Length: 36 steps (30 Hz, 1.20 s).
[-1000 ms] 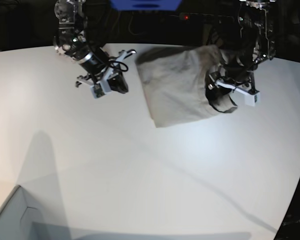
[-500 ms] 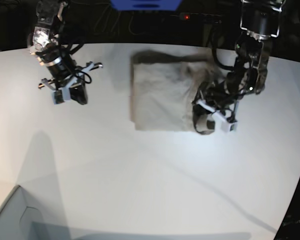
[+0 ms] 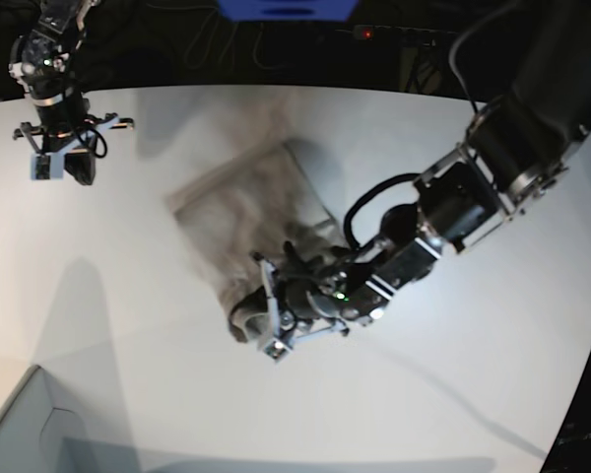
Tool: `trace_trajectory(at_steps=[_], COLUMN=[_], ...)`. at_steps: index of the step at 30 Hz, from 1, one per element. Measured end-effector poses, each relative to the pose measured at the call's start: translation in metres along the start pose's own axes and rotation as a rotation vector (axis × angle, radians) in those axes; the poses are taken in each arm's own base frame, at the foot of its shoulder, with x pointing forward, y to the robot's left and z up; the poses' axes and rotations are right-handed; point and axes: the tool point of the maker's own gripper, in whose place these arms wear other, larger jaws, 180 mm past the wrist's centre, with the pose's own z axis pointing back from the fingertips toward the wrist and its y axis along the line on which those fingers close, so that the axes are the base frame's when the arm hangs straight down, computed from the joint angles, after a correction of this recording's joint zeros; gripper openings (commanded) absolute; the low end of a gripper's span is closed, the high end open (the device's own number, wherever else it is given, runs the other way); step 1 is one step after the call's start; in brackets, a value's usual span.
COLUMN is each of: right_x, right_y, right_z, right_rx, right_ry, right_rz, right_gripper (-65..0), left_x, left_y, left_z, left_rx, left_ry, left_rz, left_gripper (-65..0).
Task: Layout the t-shirt on the table in an organized manner, then fold the t-shirt properly
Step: 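Drag the folded shirt across the table with the left gripper and release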
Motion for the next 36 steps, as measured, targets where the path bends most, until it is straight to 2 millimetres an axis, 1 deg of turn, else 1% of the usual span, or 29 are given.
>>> trace_trajectory(at_steps=[2, 5, 6, 9, 11, 12, 14, 16, 18, 19, 21, 23, 26, 28, 30, 34, 36], right_x=[-0.003, -0.008, -0.009, -0.012, -0.014, -0.015, -0.016, -0.016, -0.019, -0.019, -0.012, -0.005, 0.000, 0.002, 0.003, 0.003, 0.002], right_y=[-0.013, -0.030, -0.034, -0.048, -0.053, -0.056, -0.059, -0.056, -0.051, -0.050, -0.052, -0.053, -0.048, -0.048, -0.049, -0.049, -0.048], right_z=[0.005, 0.013, 0.015, 0.023, 0.026, 0.028, 0.029, 0.029, 0.030, 0.031, 0.034, 0.035, 0.034, 0.036, 0.037, 0.037, 0.037], right_rx=[-0.039, -0.090, -0.102, -0.143, -0.160, -0.169, -0.178, -0.176, -0.169, -0.168, -0.176, -0.182, -0.179, -0.182, -0.185, -0.186, -0.186], right_ry=[0.006, 0.013, 0.015, 0.017, 0.021, 0.022, 0.024, 0.023, 0.031, 0.032, 0.020, 0.001, -0.013, -0.017, -0.020, -0.019, -0.017], right_rz=[-0.011, -0.023, -0.026, -0.039, -0.043, -0.045, -0.047, -0.055, -0.059, -0.055, -0.039, -0.032, -0.034, -0.028, -0.026, -0.028, -0.029], right_gripper=[-65.0, -65.0, -65.0, -65.0, -65.0, -65.0, -65.0, -65.0, -65.0, -65.0, -65.0, -65.0, -65.0, -65.0, -65.0, -65.0, -65.0], left_x=[0.009, 0.010, 0.010, 0.025, 0.030, 0.027, 0.019, 0.014, 0.014, 0.015, 0.019, 0.026, 0.034, 0.034, 0.032, 0.038, 0.037], left_y=[-0.016, -0.041, -0.049, -0.075, -0.085, -0.086, -0.077, -0.067, -0.063, -0.064, -0.070, -0.081, -0.094, -0.094, -0.091, -0.103, -0.106], left_z=[-0.012, -0.028, -0.033, -0.043, -0.045, -0.045, -0.045, -0.044, -0.043, -0.044, -0.044, -0.043, -0.042, -0.042, -0.041, -0.040, -0.040], left_rx=[-0.014, -0.036, -0.037, -0.047, -0.063, -0.063, -0.043, -0.026, -0.014, -0.016, -0.025, -0.047, -0.071, -0.072, -0.069, -0.089, -0.096], left_ry=[-0.022, -0.010, 0.005, -0.025, -0.069, -0.068, -0.049, -0.034, -0.033, -0.036, -0.048, -0.070, -0.100, -0.102, -0.095, -0.121, -0.123], left_rz=[-0.035, -0.119, -0.175, -0.342, -0.431, -0.469, -0.522, -0.532, -0.535, -0.536, -0.539, -0.552, -0.557, -0.557, -0.560, -0.562, -0.557], left_gripper=[-65.0, -65.0, -65.0, -65.0, -65.0, -65.0, -65.0, -65.0, -65.0, -64.9, -64.9, -64.9, -64.9, -64.6, -60.1, -42.1, -35.3])
